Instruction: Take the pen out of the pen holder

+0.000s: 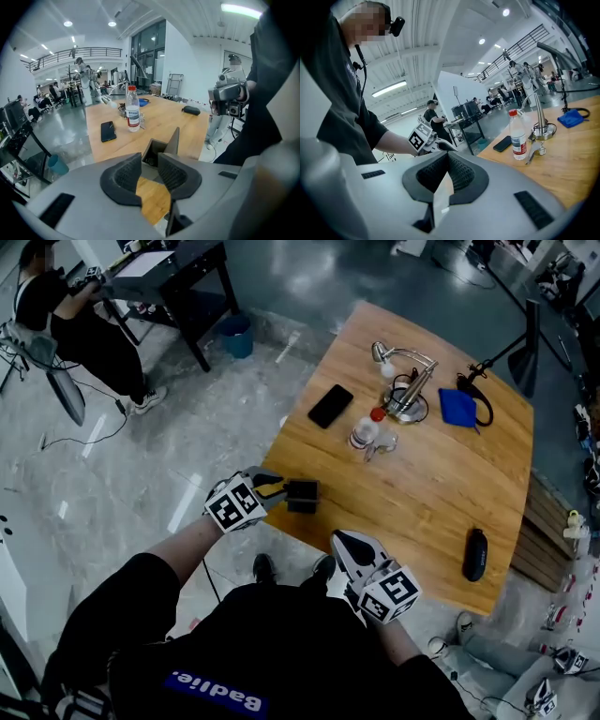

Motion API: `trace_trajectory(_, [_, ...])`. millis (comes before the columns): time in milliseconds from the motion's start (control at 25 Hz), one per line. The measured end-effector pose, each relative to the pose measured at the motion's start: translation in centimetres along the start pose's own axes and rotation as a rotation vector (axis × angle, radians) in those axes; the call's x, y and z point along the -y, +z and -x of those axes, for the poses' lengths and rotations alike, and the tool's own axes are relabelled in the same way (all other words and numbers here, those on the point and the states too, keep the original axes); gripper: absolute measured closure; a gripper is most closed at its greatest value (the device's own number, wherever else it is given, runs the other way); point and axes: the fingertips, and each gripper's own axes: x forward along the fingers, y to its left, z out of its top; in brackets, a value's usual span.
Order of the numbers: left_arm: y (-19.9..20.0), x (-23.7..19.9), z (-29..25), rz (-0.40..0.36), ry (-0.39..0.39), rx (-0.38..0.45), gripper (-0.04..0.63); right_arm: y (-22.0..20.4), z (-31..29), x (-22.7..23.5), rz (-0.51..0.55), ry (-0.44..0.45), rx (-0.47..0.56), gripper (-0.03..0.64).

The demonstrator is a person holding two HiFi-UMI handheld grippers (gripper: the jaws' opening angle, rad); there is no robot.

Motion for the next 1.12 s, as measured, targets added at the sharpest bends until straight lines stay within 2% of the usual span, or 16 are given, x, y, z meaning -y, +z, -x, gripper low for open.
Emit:
trace_trajectory(240, [-0.4,-0.3,-0.9,-0.019,-0.039,-0.044,0.492,-0.3,0.1,0.4,-0.021,-0.013,-0.004,0.612])
trace_trajectory(440, [-0.8,-0.6,-1.7,-0.005,-0.055,-0.065,0.492,-0.5,0.1,0.6,-0.028,-0.018,-0.004,0.613])
trace_trajectory(640, [-0.9,-1.0,-2.2,0.013,-0.063,-0.062,0.495,-0.7,0.4,1.1,-0.039,-0.03,0.0,0.614])
trace_trajectory(720, [-0.8,-1.1,-2.2,0.014,-0.066,-0.058,0.523,-0.7,0.5,1.2,-0.042,-0.032,0.002,0.614])
trace_trajectory(1120, [0.5,-1.2,-0.9,0.023,-0.074,-0.031,0.528,-0.1,0.4,1.0,-0.026,-0.026,0.015,0.614])
